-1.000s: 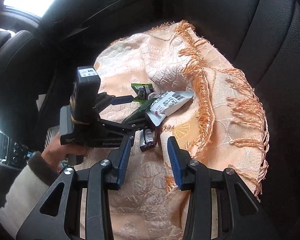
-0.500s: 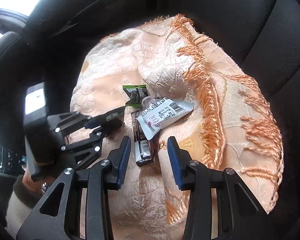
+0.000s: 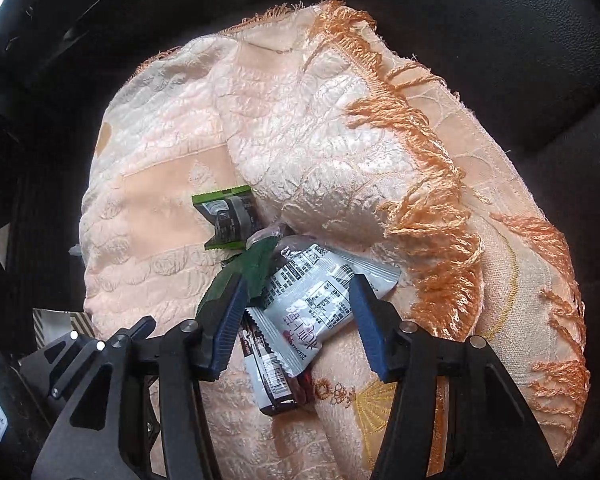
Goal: Organize snacks
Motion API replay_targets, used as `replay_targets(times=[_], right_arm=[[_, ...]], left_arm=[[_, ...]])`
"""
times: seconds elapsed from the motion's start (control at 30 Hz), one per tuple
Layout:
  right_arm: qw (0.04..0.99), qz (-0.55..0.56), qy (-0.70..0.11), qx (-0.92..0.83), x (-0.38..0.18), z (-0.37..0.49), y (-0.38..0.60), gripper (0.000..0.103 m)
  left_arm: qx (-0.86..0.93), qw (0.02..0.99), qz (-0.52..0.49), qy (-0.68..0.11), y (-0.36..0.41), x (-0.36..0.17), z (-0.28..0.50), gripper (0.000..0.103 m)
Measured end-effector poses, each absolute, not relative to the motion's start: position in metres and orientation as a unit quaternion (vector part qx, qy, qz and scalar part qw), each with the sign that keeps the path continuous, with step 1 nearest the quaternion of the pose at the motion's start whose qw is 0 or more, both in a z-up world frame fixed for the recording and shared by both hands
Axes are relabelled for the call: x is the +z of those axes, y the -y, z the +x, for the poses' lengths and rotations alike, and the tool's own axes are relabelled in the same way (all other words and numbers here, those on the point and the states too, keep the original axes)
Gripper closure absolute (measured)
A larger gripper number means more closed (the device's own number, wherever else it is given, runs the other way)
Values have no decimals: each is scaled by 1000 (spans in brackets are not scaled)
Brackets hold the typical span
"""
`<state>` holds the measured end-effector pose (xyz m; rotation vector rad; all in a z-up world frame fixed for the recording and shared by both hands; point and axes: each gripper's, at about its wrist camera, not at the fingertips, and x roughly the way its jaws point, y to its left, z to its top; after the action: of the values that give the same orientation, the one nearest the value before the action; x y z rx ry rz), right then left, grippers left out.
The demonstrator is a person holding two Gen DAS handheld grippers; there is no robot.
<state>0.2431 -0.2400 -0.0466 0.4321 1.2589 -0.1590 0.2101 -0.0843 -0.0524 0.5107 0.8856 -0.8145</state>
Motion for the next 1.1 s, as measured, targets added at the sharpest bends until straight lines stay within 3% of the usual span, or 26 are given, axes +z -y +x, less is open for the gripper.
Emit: replay_targets(times=[0.1, 0.17, 0.23, 0.27, 0.43, 0.47, 0.53, 0.73, 1.1], right_arm=[[787, 207, -575, -81, -43, 238, 246, 50], [789, 214, -570, -81, -37, 229, 252, 50], [790, 214, -570, -75, -35, 223, 255, 50], [790, 211, -570, -73, -33, 221, 256, 50], [791, 210, -570, -69, -34, 220, 262, 50], [791, 214, -569, -66, -35, 221, 262, 50], [792, 219, -567, -61, -36, 221, 262, 50], [780, 241, -574, -62, -43, 222, 259, 50], [759, 248, -596, -90, -67, 257, 246, 49]], left_arm=[[-394, 784, 232, -419, 101, -60, 217, 83], [-402, 773, 247, -423, 113, -68, 219, 72], [-409, 764, 252, -430, 122, -75, 223, 47], [-412, 762, 249, -433, 125, -78, 226, 43], [-395, 772, 225, -445, 136, -80, 244, 41], [-386, 775, 229, -445, 138, -81, 247, 43], [-371, 776, 235, -452, 138, -86, 251, 83], [-346, 796, 222, -445, 119, -76, 253, 91], [-320, 812, 178, -454, 90, -68, 261, 92]])
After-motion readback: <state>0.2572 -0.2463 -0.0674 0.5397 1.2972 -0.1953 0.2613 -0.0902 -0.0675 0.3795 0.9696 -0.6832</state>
